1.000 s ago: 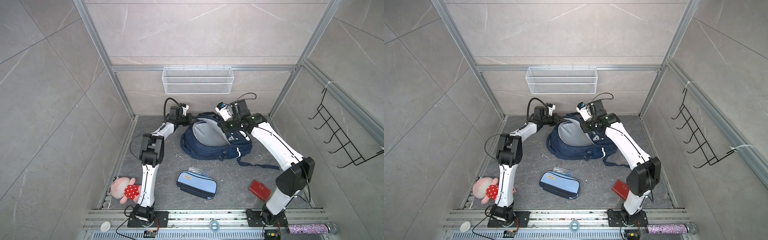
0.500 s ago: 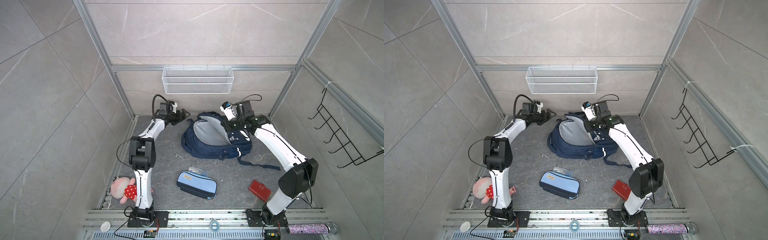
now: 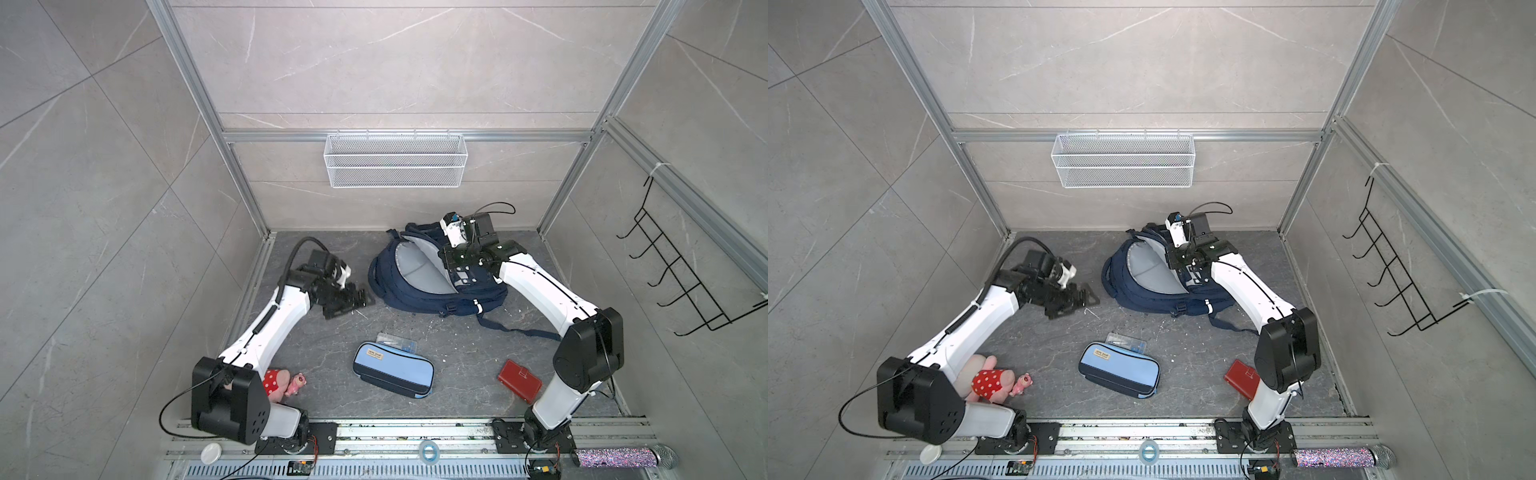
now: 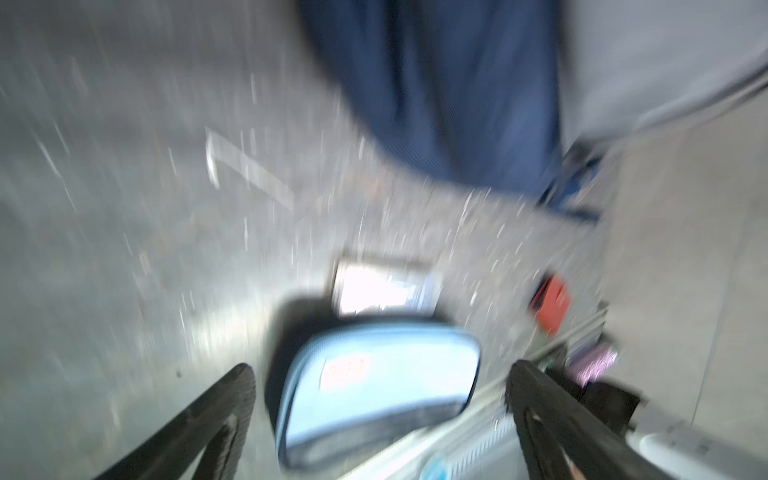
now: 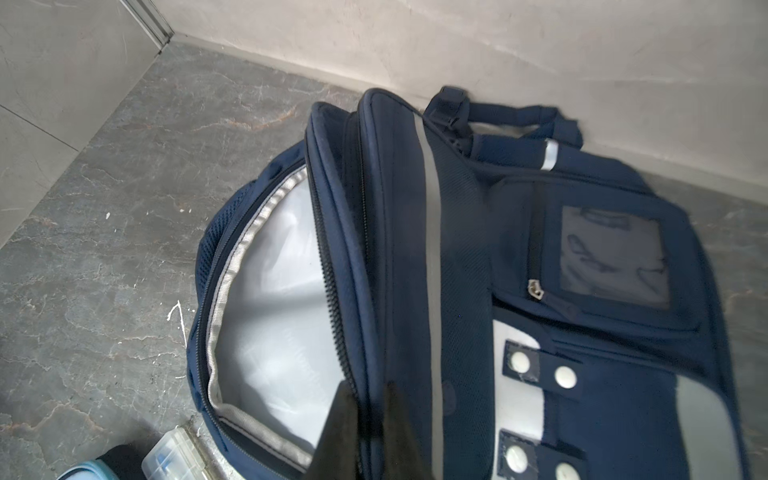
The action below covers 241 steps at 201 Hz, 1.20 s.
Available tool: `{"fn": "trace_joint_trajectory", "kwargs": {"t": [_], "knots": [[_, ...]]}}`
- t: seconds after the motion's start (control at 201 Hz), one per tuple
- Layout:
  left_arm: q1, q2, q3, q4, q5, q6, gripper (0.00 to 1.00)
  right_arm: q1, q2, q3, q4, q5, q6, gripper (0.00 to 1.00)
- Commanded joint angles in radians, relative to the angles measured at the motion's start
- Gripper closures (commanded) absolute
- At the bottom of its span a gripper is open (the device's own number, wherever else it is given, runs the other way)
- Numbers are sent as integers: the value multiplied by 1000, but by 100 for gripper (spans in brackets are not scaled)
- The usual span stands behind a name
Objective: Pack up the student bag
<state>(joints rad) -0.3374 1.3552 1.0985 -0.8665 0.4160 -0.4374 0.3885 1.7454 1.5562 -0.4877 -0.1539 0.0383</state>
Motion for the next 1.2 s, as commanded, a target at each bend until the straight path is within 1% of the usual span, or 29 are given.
{"fn": "trace_joint_trajectory", "kwargs": {"t": [0.0, 0.08, 0.144, 0.219, 0.319, 0.433, 0.508, 0.568, 0.642, 0.762, 0.832, 0.926, 1.046, 1.195], "knots": [[-52, -136, -55, -158, -61, -98, 4, -6, 24, -3, 29, 37, 35, 100], [-81, -217, -131, -192, -43, -168, 4, -5, 31, 7, 15, 39, 26, 100], [-98, -287, -210, -183, -33, -247, 5, -5, 35, 12, 10, 43, 25, 100], [-112, -362, -302, -132, -16, -349, 6, -4, 38, 19, 0, 44, 25, 100], [-134, -415, -413, -14, 2, -483, 7, -4, 40, 18, -9, 33, 27, 100], [-173, -411, -490, 120, -21, -596, 10, -5, 45, 19, -23, 13, 19, 100], [-197, -393, -515, 173, -52, -641, 15, -5, 44, 15, -25, 3, 12, 100], [-214, -374, -544, 247, -57, -685, 19, -5, 40, 9, -19, -5, 11, 100], [-264, -351, -590, 369, -75, -776, 25, -5, 34, -1, -11, -13, 16, 100], [-370, -303, -625, 482, -163, -883, 27, -5, 32, -1, -11, -27, 14, 100], [-419, -259, -625, 503, -199, -914, 31, -4, 26, -3, -11, -28, 6, 100], [-458, -194, -605, 507, -231, -931, 47, -5, 15, -11, -11, -31, -2, 100], [-481, -133, -572, 498, -246, -919, 56, -5, -7, -38, 4, -32, 2, 100], [-489, -128, -539, 451, -269, -896, 73, -5, -37, -57, 5, -23, 0, 100]]}}
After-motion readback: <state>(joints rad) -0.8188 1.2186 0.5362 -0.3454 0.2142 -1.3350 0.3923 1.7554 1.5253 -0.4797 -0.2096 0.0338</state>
